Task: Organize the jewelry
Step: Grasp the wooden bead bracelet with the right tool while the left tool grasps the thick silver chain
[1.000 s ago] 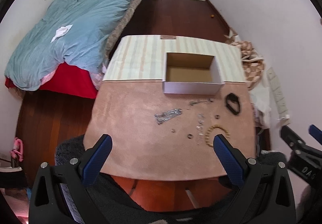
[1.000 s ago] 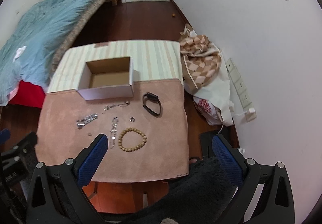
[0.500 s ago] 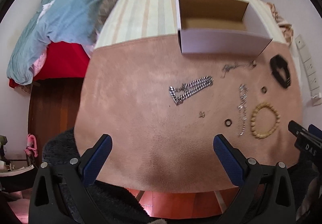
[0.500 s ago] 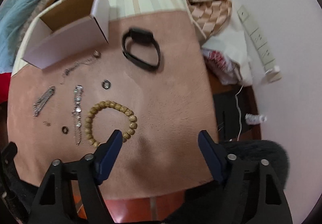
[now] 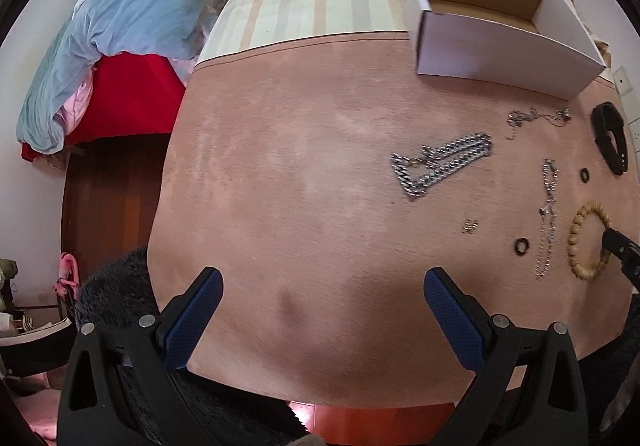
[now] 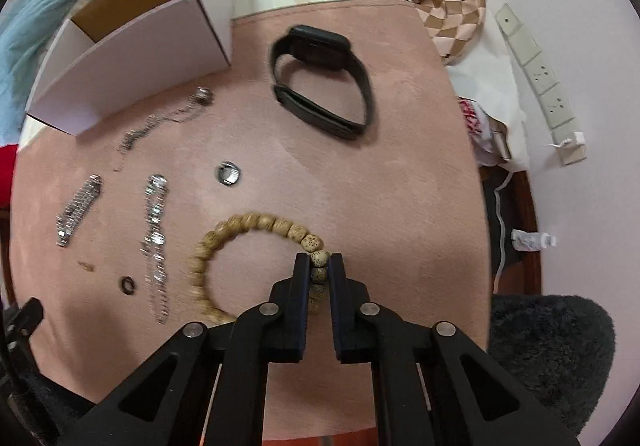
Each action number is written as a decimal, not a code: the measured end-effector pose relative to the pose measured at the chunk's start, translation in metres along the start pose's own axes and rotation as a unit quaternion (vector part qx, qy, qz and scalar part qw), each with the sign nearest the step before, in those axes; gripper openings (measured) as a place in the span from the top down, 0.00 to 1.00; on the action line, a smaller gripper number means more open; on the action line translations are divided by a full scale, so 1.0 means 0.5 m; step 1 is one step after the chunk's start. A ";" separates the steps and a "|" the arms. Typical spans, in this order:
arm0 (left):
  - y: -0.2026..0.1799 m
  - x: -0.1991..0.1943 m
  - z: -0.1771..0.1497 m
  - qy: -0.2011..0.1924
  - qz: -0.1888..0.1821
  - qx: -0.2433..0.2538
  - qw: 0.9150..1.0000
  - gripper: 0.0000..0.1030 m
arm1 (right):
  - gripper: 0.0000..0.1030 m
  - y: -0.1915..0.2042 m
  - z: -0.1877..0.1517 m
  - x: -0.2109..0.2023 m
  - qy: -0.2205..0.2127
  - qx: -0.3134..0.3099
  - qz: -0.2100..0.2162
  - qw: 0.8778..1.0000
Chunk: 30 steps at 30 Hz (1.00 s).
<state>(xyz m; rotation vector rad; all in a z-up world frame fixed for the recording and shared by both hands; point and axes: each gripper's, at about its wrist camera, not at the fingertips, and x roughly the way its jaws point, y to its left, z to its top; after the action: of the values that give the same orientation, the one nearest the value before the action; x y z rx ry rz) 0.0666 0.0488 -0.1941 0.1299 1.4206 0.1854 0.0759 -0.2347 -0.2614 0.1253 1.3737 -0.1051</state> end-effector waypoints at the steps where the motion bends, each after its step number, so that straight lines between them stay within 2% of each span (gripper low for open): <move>1: 0.004 0.002 0.005 -0.002 -0.001 0.001 1.000 0.00 | 0.91 0.002 0.003 -0.004 -0.005 0.002 0.004 1.000; 5: 0.024 0.007 0.024 -0.008 -0.014 -0.004 1.000 0.01 | 0.91 0.001 0.020 -0.036 -0.037 0.011 0.011 0.999; 10: 0.049 0.031 0.053 0.011 -0.076 -0.047 0.996 0.04 | 0.91 -0.008 0.042 -0.060 -0.055 0.025 0.012 0.998; 12: 0.050 0.045 0.065 0.022 -0.101 -0.062 0.993 0.20 | 0.91 -0.011 0.049 -0.058 -0.057 0.030 0.010 0.998; 14: 0.043 0.065 0.076 0.038 -0.130 -0.074 0.988 0.32 | 0.91 -0.011 0.051 -0.056 -0.058 0.032 0.009 0.998; 16: 0.027 0.077 0.084 0.042 -0.143 -0.072 0.986 0.38 | 0.91 -0.009 0.053 -0.050 -0.056 0.033 0.006 0.998; 23: -0.036 0.091 0.092 0.018 -0.105 0.012 0.994 0.37 | 0.91 -0.018 0.049 -0.035 -0.044 0.036 0.003 0.998; 28: -0.055 0.090 0.100 -0.005 -0.111 0.031 0.993 0.37 | 0.91 -0.023 0.047 -0.021 -0.036 0.037 -0.002 0.999; 29: -0.058 0.089 0.101 -0.013 -0.112 0.036 0.993 0.40 | 0.91 -0.023 0.045 -0.018 -0.034 0.037 -0.002 0.999; 30: -0.062 0.081 0.101 -0.019 -0.115 0.043 0.992 0.50 | 0.91 -0.022 0.045 -0.016 -0.032 0.037 -0.002 0.999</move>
<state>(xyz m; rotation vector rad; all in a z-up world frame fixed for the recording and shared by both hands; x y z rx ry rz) 0.1236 0.0277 -0.2323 0.0394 1.3935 -0.0668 0.0945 -0.2491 -0.2494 0.1797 1.3068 -0.1620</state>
